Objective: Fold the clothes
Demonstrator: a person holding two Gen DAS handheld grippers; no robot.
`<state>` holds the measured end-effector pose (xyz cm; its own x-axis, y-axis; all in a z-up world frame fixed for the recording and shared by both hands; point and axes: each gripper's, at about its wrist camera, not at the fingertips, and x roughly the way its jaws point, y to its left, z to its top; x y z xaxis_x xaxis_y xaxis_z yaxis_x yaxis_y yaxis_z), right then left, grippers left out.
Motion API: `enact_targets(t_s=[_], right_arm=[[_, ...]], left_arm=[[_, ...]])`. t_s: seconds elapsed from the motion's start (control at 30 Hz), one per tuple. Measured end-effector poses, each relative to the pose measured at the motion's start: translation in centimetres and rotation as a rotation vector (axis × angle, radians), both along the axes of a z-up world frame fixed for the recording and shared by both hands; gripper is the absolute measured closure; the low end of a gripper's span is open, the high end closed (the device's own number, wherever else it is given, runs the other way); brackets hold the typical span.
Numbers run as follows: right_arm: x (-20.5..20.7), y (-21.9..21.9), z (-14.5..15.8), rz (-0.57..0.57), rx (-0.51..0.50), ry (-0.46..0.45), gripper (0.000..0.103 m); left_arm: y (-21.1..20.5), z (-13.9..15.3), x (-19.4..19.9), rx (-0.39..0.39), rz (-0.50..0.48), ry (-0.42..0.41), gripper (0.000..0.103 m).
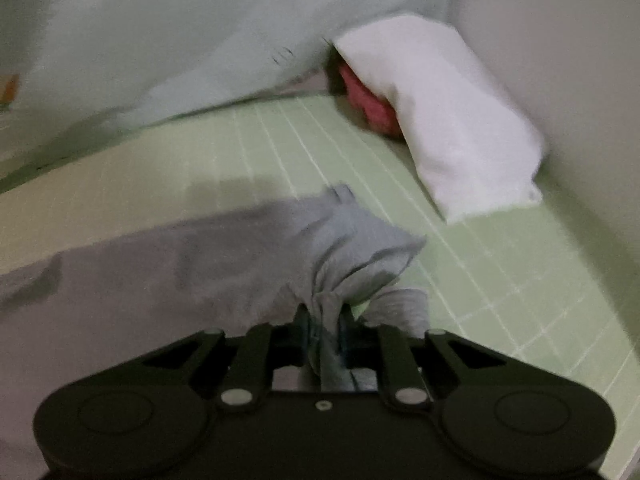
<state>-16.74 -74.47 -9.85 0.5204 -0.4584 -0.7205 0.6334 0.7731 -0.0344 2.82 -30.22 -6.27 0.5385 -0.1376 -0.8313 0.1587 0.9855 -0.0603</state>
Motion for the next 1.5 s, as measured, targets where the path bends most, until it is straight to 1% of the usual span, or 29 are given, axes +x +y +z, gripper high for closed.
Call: enact_targets(t_s=[0.1, 0.17, 0.37, 0.47, 0.53, 0.6, 0.67, 0.7, 0.77, 0.8, 0.83, 0.87, 0.9, 0.93, 0.97, 1.0, 1.07, 1.13, 1.2, 1.3, 1.4, 1.47, 1.5], right_arm=[[0.6, 2.0, 1.7, 0.034, -0.036, -0.029, 0.088], [1.4, 4.0, 2.7, 0.064, -0.050, -0.054, 0.088], [5.0, 12.6, 4.2, 0.209, -0.081, -0.080, 0.089], [7.0, 17.3, 3.5, 0.292, -0.067, -0.068, 0.089], [8.2, 20.2, 2.0, 0.332, -0.046, -0.038, 0.088], [9.1, 22.3, 0.0, 0.335, -0.009, 0.010, 0.085], [9.6, 23.4, -1.9, 0.322, 0.019, 0.065, 0.080], [9.6, 23.6, -2.3, 0.313, 0.024, 0.077, 0.075], [9.6, 23.7, -1.9, 0.293, 0.023, 0.070, 0.071], [9.4, 23.6, -1.6, 0.272, 0.024, 0.054, 0.066], [9.1, 23.6, -1.0, 0.241, 0.028, 0.025, 0.058], [8.8, 23.3, -0.5, 0.205, 0.034, -0.005, 0.053], [8.5, 22.8, 0.0, 0.164, 0.043, -0.037, 0.044], [8.2, 22.3, 0.4, 0.123, 0.052, -0.069, 0.038], [7.9, 21.5, 0.8, 0.077, 0.075, -0.102, 0.036], [7.7, 20.6, 1.0, 0.028, 0.112, -0.130, 0.031], [7.3, 18.8, 1.0, -0.062, 0.188, -0.177, 0.030], [7.3, 17.5, 0.8, -0.131, 0.243, -0.206, 0.028], [8.0, 16.6, 0.4, -0.155, 0.272, -0.208, 0.026], [9.4, 15.7, -0.8, -0.166, 0.321, -0.198, 0.026], [10.6, 15.0, -1.8, -0.191, 0.366, -0.207, 0.027], [11.5, 14.9, -2.3, -0.197, 0.368, -0.213, 0.047], [11.8, 15.0, -2.4, -0.196, 0.362, -0.208, 0.076]], left_arm=[[1.7, 0.1, -0.3, -0.014, 0.021, 0.010, 0.013], [2.8, 0.2, -0.4, -0.013, 0.012, 0.013, 0.013], [6.2, 0.4, -0.8, 0.001, -0.036, 0.007, 0.013], [7.9, 0.3, -0.6, 0.008, -0.051, 0.004, 0.013], [9.1, 0.2, -0.1, 0.014, -0.058, 0.007, 0.013], [10.0, 0.2, 0.5, 0.016, -0.074, 0.008, 0.013], [10.7, 0.2, 1.2, 0.014, -0.089, 0.003, 0.013], [11.0, 0.2, 1.5, 0.013, -0.098, 0.001, 0.013], [11.4, 0.0, 2.4, 0.006, -0.110, -0.001, 0.013], [11.5, -0.1, 2.9, 0.001, -0.115, -0.002, 0.013], [11.6, -0.3, 3.4, -0.003, -0.120, -0.003, 0.013], [11.7, -0.5, 4.0, -0.012, -0.121, 0.000, 0.013], [11.6, -0.8, 4.6, -0.024, -0.122, 0.010, 0.013], [11.5, -1.1, 5.1, -0.036, -0.124, 0.021, 0.013], [11.4, -1.3, 5.7, -0.048, -0.126, 0.032, 0.013], [11.1, -1.6, 6.2, -0.055, -0.134, 0.041, 0.013], [10.4, -2.0, 6.9, -0.058, -0.161, 0.050, 0.013], [9.7, -2.4, 7.4, -0.057, -0.194, 0.060, 0.013], [9.1, -2.9, 7.8, -0.052, -0.220, 0.069, 0.013], [8.7, -3.4, 7.9, -0.048, -0.242, 0.084, 0.013], [8.9, -3.8, 7.9, -0.044, -0.250, 0.097, 0.013], [9.0, -4.1, 8.0, -0.039, -0.248, 0.105, 0.013], [9.0, -4.2, 8.1, -0.036, -0.243, 0.108, 0.013]])
